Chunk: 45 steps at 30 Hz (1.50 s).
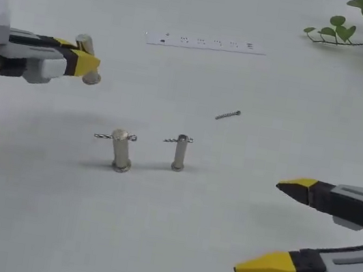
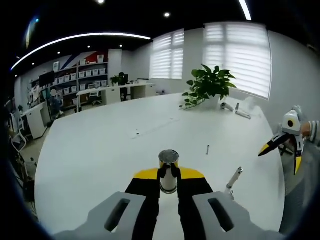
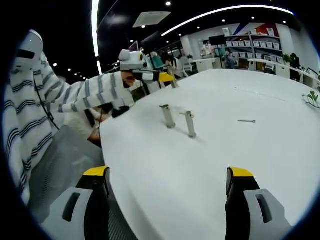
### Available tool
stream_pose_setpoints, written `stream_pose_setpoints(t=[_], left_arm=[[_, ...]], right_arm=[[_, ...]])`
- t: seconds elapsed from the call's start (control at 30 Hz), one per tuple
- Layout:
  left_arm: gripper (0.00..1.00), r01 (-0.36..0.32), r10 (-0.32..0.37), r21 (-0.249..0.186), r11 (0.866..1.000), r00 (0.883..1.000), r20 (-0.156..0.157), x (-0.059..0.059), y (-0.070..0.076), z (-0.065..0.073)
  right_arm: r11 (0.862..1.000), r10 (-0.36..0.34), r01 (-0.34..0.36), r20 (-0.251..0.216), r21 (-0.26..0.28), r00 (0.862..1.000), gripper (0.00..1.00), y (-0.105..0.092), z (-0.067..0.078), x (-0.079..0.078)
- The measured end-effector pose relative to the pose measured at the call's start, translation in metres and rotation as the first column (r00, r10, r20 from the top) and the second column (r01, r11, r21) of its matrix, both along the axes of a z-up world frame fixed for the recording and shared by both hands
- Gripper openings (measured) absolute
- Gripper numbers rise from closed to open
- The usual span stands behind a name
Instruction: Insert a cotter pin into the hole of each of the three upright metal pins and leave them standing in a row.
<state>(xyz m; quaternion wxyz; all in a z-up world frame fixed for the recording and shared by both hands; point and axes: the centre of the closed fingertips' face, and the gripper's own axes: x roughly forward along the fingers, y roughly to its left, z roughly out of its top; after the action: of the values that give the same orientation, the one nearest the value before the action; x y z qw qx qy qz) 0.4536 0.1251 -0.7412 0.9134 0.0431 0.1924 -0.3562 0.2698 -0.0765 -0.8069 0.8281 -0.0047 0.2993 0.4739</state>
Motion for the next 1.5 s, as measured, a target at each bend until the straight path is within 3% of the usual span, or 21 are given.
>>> stream_pose_setpoints(t=[0.17, 0.3, 0.4, 0.47, 0.57, 0.6, 0.7, 0.9, 1.0, 1.23, 1.3, 1.37, 1.5], left_arm=[[0.10, 0.016, -0.016, -0.001, 1.000, 0.999, 0.029, -0.016, 0.000, 0.019], [0.10, 0.044, -0.044, -0.062, 0.997, 0.999, 0.001, -0.023, -0.001, 0.032], [0.10, 0.070, -0.070, -0.048, 0.996, 0.997, 0.011, -0.028, -0.001, 0.040], [0.10, 0.106, -0.105, -0.017, 0.994, 0.994, 0.033, -0.034, -0.003, 0.045], [0.10, 0.157, -0.160, 0.041, 0.987, 0.981, 0.108, -0.044, -0.009, 0.050], [0.10, 0.146, -0.147, 0.016, 0.989, 0.986, 0.078, -0.048, -0.012, 0.048], [0.10, 0.196, -0.198, 0.028, 0.980, 0.978, 0.070, -0.061, -0.021, 0.042], [0.10, 0.257, -0.257, 0.002, 0.966, 0.965, 0.046, -0.085, -0.041, 0.026], [0.10, 0.279, -0.280, 0.037, 0.960, 0.960, 0.030, -0.095, -0.050, 0.012], [0.10, 0.330, -0.330, 0.019, 0.944, 0.944, 0.005, -0.118, -0.075, -0.008], [0.10, 0.356, -0.356, 0.027, 0.934, 0.934, -0.006, -0.124, -0.082, -0.016], [0.10, 0.388, -0.387, 0.067, 0.919, 0.922, -0.028, -0.130, -0.087, -0.028], [0.10, 0.411, -0.410, 0.079, 0.908, 0.912, -0.033, -0.136, -0.098, -0.040]], right_arm=[[1.000, -0.006, 0.006, 0.004, 0.006, 1.000, 0.98, 0.000, 0.003, 0.002], [1.000, -0.006, 0.006, 0.007, 0.009, 1.000, 0.98, 0.000, 0.004, 0.002], [1.000, -0.007, 0.007, 0.011, 0.008, 1.000, 0.98, -0.001, 0.005, 0.002], [1.000, -0.011, 0.010, 0.013, 0.010, 1.000, 0.98, -0.002, 0.006, 0.003], [1.000, -0.014, 0.014, 0.013, 0.009, 1.000, 0.98, -0.003, 0.006, 0.002], [1.000, -0.016, 0.016, 0.012, 0.009, 1.000, 0.98, -0.003, 0.006, 0.002], [1.000, -0.022, 0.022, 0.009, 0.011, 1.000, 0.98, -0.004, 0.006, 0.001], [1.000, -0.024, 0.024, 0.005, 0.006, 1.000, 0.98, -0.005, 0.004, -0.002], [1.000, -0.025, 0.025, 0.001, 0.004, 1.000, 0.98, -0.005, 0.003, -0.003], [0.999, -0.032, 0.032, 0.005, 0.001, 0.999, 0.98, -0.007, 0.004, -0.002], [1.000, -0.031, 0.031, 0.001, 0.004, 1.000, 0.98, -0.007, 0.004, -0.002], [1.000, -0.026, 0.026, -0.003, -0.002, 1.000, 0.98, -0.008, 0.002, -0.002], [1.000, -0.029, 0.029, -0.011, -0.004, 1.000, 0.98, -0.008, 0.000, -0.002]])
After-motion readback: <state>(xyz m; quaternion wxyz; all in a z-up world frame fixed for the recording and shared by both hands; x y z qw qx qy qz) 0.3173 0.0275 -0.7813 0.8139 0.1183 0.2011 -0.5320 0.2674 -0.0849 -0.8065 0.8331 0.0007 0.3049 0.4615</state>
